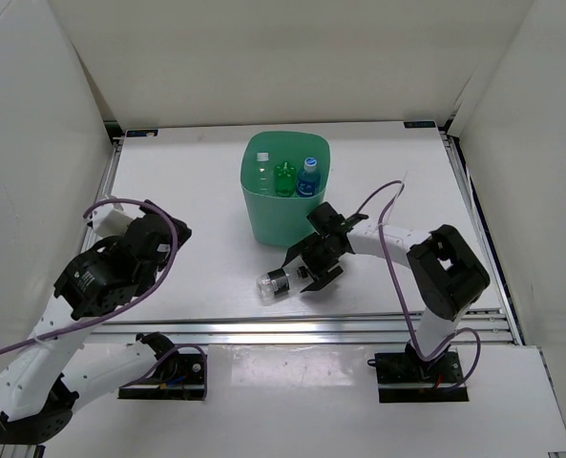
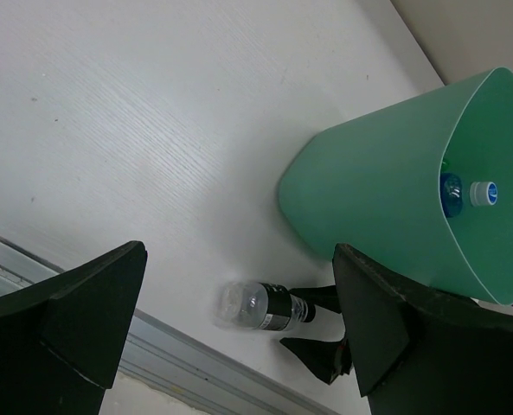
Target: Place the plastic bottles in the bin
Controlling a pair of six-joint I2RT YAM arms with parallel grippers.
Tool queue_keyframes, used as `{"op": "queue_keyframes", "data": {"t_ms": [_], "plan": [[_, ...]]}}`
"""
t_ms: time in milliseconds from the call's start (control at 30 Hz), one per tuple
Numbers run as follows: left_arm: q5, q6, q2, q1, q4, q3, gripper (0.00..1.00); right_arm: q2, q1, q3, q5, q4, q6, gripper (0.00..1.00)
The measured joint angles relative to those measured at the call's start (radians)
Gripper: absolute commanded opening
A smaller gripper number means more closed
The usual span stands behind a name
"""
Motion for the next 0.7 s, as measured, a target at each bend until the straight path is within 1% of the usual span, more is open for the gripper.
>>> {"op": "queue_keyframes", "data": {"t_ms": [67, 167, 267, 300, 367, 400, 467, 500, 633, 700], "plan": [[0.006, -0.007, -0.013, 0.0, 0.0, -0.007, 1.0, 0.01, 0.005, 0.0, -0.009, 0.004, 0.001, 0.78], [0.014, -0.019, -0.031, 0.0, 0.0, -0.016, 1.0, 0.015, 0.011, 0.0, -0.026, 0.008, 0.003, 0.75], [0.02, -0.027, -0.04, 0.0, -0.002, -0.024, 1.0, 0.015, 0.013, -0.002, -0.038, 0.019, 0.001, 0.61], [0.021, -0.03, -0.04, 0.0, -0.002, -0.025, 1.0, 0.015, 0.013, -0.006, -0.045, 0.025, 0.003, 0.53], [0.022, -0.035, -0.039, 0.0, -0.001, -0.027, 1.0, 0.014, 0.013, -0.014, -0.064, 0.034, 0.004, 0.46], [0.023, -0.037, -0.039, 0.0, -0.001, -0.028, 1.0, 0.013, 0.012, -0.015, -0.074, 0.034, 0.003, 0.39], [0.023, -0.039, -0.038, 0.0, -0.001, -0.028, 1.0, 0.009, 0.011, -0.016, -0.079, 0.033, -0.002, 0.34], [0.023, -0.041, -0.037, 0.0, -0.001, -0.029, 1.0, 0.006, 0.01, -0.016, -0.082, 0.03, -0.004, 0.29], [0.024, -0.043, -0.034, 0.0, -0.001, -0.031, 1.0, -0.01, 0.002, -0.016, -0.084, 0.005, -0.015, 0.19], [0.024, -0.045, -0.034, 0.0, -0.001, -0.031, 1.0, -0.018, -0.003, -0.016, -0.082, -0.019, -0.023, 0.15]]}}
